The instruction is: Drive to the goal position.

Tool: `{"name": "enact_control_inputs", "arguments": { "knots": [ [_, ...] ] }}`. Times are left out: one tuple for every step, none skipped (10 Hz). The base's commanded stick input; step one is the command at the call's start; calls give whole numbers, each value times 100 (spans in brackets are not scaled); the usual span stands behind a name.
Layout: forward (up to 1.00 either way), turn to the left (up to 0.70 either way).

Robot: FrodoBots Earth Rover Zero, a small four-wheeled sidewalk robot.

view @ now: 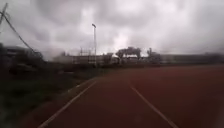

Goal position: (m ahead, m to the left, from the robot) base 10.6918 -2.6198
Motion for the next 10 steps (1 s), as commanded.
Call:
{"name": "enact_control_inputs", "arguments": {
  "knots": [
    [70,0],
    [70,0],
    [70,0],
    [70,0],
    [70,0],
    [70,0],
    [70,0],
    [70,0],
    [70,0],
    [70,0]
  ]
}}
